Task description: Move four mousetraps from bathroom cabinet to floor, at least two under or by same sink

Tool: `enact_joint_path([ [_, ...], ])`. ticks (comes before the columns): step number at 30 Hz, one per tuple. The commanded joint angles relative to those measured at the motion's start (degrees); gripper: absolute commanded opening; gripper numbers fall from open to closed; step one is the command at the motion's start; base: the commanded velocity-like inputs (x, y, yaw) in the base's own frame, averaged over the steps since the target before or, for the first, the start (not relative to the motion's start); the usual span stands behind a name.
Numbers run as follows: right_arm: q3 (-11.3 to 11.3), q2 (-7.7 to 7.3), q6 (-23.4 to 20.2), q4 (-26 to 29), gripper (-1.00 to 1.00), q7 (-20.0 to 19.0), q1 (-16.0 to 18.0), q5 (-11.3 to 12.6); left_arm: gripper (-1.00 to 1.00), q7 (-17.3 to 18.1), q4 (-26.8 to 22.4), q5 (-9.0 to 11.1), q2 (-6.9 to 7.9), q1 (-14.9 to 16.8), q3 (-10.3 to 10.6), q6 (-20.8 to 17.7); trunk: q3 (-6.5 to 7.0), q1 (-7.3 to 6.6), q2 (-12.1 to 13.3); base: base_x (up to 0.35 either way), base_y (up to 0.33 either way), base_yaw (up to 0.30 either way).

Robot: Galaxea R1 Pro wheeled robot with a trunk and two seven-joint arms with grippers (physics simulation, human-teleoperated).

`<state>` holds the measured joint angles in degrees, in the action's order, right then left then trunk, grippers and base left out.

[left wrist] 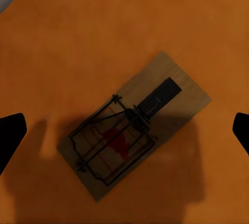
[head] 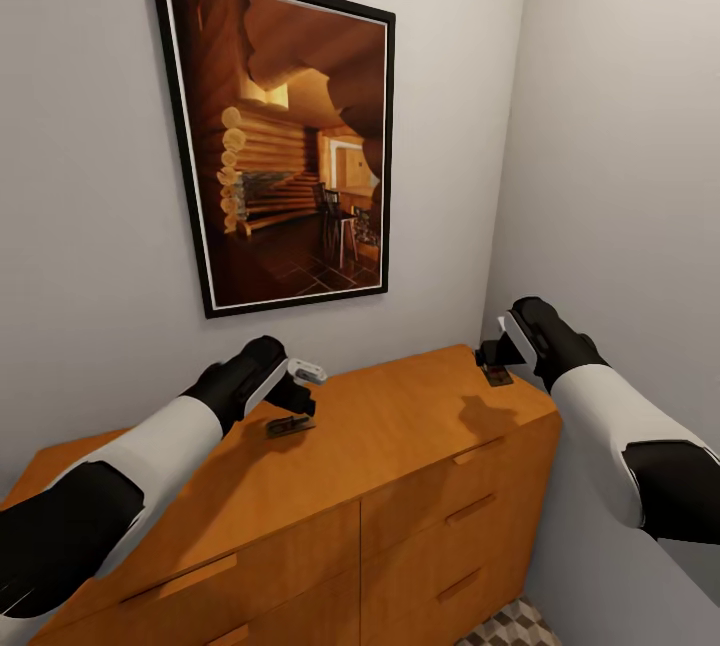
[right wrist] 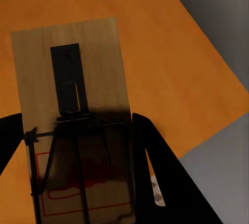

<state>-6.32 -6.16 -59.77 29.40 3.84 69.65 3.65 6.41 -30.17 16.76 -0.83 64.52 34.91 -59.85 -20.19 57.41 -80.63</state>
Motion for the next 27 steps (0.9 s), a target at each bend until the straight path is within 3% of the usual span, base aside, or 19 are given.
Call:
enact_joint_path([
  [1, -0.39, -0.07, -0.23, 0.05, -1.0, 0.47, 0.04, 0.58, 1.0, 0.25, 0.01, -0.1, 0.01, 0.08, 0.25, -0.12, -0.07, 0.0, -0.05, 0.0, 0.0, 0.0],
  [27, -0.38, -0.15, -0.23, -0.02, -1.0, 0.53, 0.04, 0.41, 1.0, 0.48, 2.03, -0.71, 0.03, 0.08, 0.25, 1.71, -0.07, 0.0, -0.05, 0.0, 0.0, 0.0],
])
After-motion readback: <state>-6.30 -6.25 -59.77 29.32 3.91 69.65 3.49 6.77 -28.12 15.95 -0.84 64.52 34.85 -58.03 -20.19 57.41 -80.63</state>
